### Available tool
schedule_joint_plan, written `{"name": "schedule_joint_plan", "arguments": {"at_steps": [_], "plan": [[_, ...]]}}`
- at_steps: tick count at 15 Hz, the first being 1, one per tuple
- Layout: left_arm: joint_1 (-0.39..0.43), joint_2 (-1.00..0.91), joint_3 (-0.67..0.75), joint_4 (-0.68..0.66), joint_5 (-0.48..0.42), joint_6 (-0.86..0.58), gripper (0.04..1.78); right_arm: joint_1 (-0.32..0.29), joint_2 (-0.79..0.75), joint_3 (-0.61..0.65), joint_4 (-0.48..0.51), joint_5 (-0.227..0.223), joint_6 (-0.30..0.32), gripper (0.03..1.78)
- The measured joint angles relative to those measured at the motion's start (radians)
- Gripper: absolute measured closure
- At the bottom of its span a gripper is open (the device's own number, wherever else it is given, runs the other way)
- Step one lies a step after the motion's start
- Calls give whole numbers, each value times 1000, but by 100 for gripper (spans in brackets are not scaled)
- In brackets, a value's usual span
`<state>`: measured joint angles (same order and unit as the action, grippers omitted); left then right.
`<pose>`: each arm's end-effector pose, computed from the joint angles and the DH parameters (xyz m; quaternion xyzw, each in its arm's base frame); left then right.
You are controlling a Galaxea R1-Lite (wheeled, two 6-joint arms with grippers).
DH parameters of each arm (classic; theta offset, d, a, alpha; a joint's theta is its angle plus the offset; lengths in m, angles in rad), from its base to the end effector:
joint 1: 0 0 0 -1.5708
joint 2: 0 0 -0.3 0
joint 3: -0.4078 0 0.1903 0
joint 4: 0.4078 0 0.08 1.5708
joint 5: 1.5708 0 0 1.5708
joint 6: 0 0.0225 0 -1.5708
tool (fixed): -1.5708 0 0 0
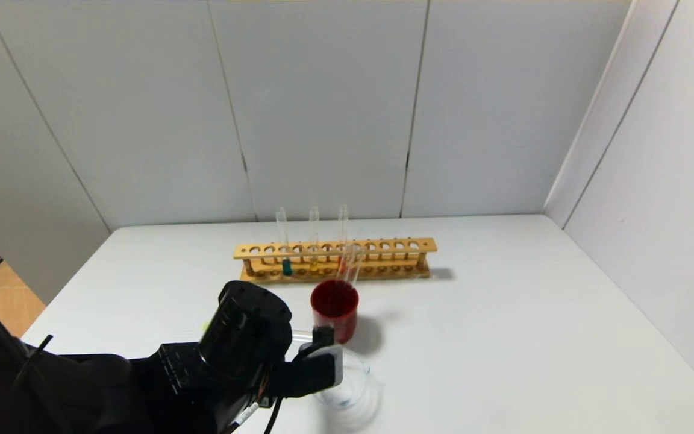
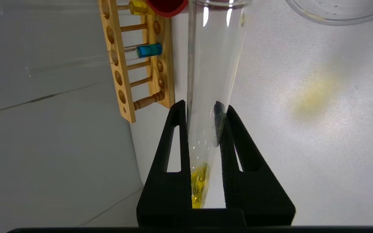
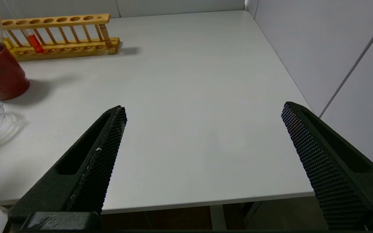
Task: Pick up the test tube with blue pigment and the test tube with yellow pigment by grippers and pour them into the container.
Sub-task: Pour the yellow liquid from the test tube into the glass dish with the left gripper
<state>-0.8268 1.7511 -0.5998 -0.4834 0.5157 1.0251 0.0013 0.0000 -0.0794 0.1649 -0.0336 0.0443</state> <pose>0.1924 -0.1927 0.1047 0.6354 0.1519 -0.2534 0.7134 -0.0297 -0.0008 0.0803 0.0214 0.0424 -0.0171 0.9987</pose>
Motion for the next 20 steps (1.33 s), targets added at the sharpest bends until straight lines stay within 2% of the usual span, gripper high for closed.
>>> {"name": "schedule_joint_plan", "arguments": {"at_steps": [13,20], "plan": [[2,97,-21,0,15,60,151,0,0,0,0,0,0,6],[3,122,-35,0,71,156,151,0,0,0,0,0,0,6]]}}
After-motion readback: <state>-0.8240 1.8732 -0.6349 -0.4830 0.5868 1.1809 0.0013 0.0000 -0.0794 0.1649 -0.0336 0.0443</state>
